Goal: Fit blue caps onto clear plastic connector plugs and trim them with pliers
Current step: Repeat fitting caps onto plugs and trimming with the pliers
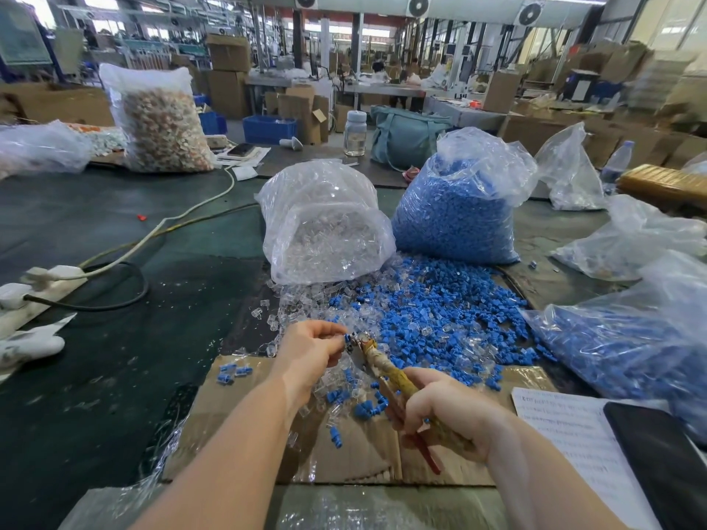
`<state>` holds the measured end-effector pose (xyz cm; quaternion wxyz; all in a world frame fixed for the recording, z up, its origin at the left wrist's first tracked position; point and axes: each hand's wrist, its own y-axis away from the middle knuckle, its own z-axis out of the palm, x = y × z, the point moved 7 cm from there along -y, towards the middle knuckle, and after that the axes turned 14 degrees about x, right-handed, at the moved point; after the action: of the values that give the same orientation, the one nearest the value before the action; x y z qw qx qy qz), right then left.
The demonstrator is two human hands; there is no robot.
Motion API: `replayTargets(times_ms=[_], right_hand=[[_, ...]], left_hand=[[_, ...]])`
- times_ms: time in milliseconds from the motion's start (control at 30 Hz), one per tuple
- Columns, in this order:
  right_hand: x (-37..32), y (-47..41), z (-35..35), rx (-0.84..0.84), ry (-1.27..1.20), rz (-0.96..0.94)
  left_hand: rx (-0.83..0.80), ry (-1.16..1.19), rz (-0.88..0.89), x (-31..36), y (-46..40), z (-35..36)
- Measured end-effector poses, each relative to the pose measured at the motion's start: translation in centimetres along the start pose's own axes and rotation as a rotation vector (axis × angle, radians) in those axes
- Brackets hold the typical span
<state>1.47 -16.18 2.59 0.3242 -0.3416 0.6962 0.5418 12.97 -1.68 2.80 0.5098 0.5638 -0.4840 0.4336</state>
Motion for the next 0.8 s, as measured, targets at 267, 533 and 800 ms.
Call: replayTargets(times_ms=[267,533,800], right_hand=[[0.1,0.1,0.4,-0.02,-0.025,-0.003],[-0.1,0.1,0.2,0.081,-0.008,-0.027],[-0.6,0.4,-1.1,0.28,0.226,-0.214]], left_hand=[[0.021,-0.026,0.027,0.4,0.2,-0.1],[0.052,-0.05,0.095,1.8,0.6,-0.1],[0.111,0.14,-0.035,0.1,1.8,-0.5]])
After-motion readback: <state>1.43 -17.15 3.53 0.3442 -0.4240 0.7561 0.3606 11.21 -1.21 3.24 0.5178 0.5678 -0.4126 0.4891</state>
